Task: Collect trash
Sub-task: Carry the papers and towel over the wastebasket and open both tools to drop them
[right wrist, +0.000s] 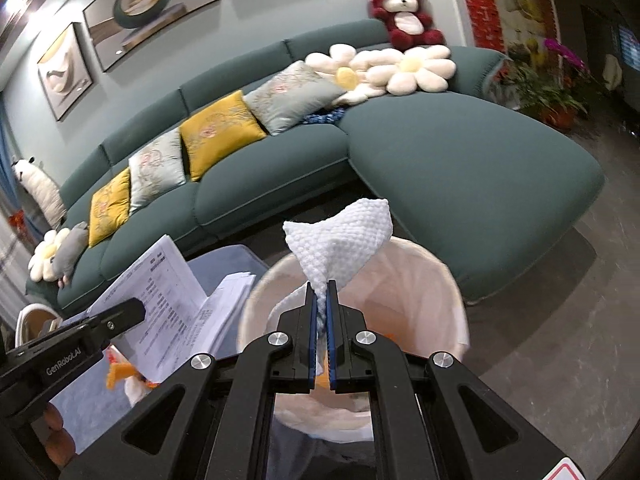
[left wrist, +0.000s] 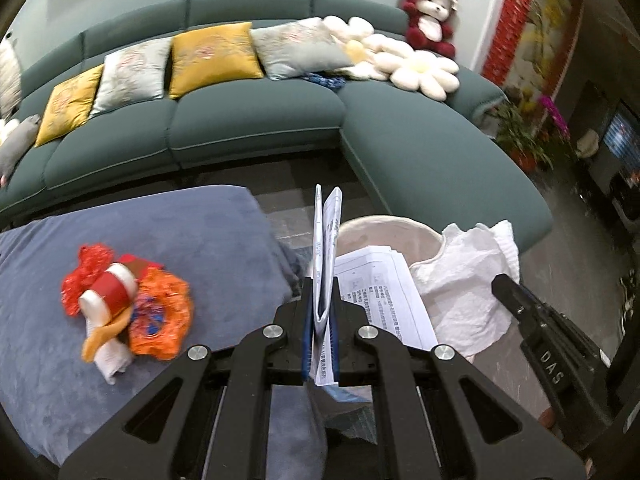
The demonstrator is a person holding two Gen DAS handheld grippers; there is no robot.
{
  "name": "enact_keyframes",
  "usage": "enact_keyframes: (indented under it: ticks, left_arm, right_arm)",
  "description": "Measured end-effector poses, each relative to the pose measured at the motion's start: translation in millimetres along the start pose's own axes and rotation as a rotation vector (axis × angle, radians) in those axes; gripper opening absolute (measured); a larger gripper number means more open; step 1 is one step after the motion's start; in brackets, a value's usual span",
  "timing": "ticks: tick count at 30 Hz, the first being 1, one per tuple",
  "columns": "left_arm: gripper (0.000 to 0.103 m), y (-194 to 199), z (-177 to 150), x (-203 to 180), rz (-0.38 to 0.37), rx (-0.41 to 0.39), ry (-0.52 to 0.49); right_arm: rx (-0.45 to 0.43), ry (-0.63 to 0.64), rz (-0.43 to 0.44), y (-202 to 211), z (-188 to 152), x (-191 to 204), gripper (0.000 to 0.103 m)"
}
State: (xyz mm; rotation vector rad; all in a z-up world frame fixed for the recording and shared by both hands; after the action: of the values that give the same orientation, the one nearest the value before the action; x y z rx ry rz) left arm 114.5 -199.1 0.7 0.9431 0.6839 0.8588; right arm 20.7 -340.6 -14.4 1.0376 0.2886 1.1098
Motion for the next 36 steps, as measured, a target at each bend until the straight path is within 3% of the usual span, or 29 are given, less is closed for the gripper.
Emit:
enact_keyframes:
  ticks: [10,13,14,15,17,18,27,36]
  left_arm:
    - [0.007,-41.5,9.0,-40.8,-0.017,0.071,-0.054]
    - [0.009,-48.7,10.6,-43.9,-0.039,0.087,-0.055]
    - [0.013,-50.0,11.4,-44.2,-0.040,0.089,-0.055]
    - [0.027,-50.4,12.6,-44.2,-0.034,0.089,-0.051]
    - [0.050,-47.7,15.7,-41.6,-0.008,0.069,-0.027]
    - [0.054,-44.9,16.4,-39.3,0.002,0.051,-0.016]
    - [0.057,-31.7,17.3,-16.3,0.026,0.034,0.016]
    - [0.062,-12.6,-2.8,39.9,0.073,0.018,0.096]
  right_arm:
    - [0.052,-0.053,-0.023,-23.6,-1.4,-37.6,0.005]
    - [0.058,-0.053,-0.027,-27.5,-0.7,-39.4,0.010]
    - [0.055,-0.052,-0.031,-28.2,-0.7,-38.8,0.012]
    - [0.052,-0.048,-0.034,-28.6,0.3,-38.3,0.013]
    - [0.050,-0.043,-0.031,-29.6,2.9,-36.8,0.025]
    - [0.045,-0.043,-0.033,-29.1,2.7,-36.4,0.028]
    - [0.015,-0.029,-0.020,-17.3,8.0,-19.5,0.041]
    - [0.018,0.038,0.011,-9.8,0.8,26.0,0.047]
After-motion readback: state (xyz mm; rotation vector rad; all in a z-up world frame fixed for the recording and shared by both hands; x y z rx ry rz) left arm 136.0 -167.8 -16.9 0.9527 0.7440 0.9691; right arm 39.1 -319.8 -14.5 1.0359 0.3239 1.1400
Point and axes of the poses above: each gripper's, at about its wrist camera, not at the fingertips, and y roughly against the way its jaws point, x to its left, z to its top, the point moved 4 cm from there along -y, roughly the way its jaws point, and after that the axes turned 14 degrees about x, right-handed, at the moved point
